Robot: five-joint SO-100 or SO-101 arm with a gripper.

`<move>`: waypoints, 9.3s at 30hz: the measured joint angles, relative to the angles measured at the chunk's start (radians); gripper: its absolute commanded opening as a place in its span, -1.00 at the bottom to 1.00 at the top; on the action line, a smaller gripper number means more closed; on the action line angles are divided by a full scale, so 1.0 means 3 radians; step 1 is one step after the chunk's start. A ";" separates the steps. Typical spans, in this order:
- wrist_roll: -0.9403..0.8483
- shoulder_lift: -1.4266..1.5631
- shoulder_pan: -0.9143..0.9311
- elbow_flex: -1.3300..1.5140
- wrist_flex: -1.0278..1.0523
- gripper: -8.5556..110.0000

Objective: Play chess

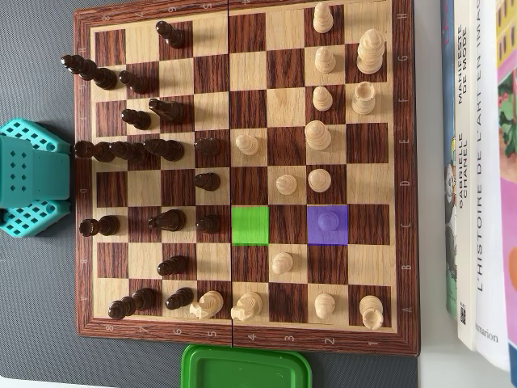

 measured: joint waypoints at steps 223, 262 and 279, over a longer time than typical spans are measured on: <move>-0.0041 -0.7246 0.0343 -0.6463 1.0078 -0.63; -0.0041 -0.7511 0.0440 -0.6611 1.0078 -0.63; -0.0041 -0.7511 0.0440 -0.6611 1.0078 -0.64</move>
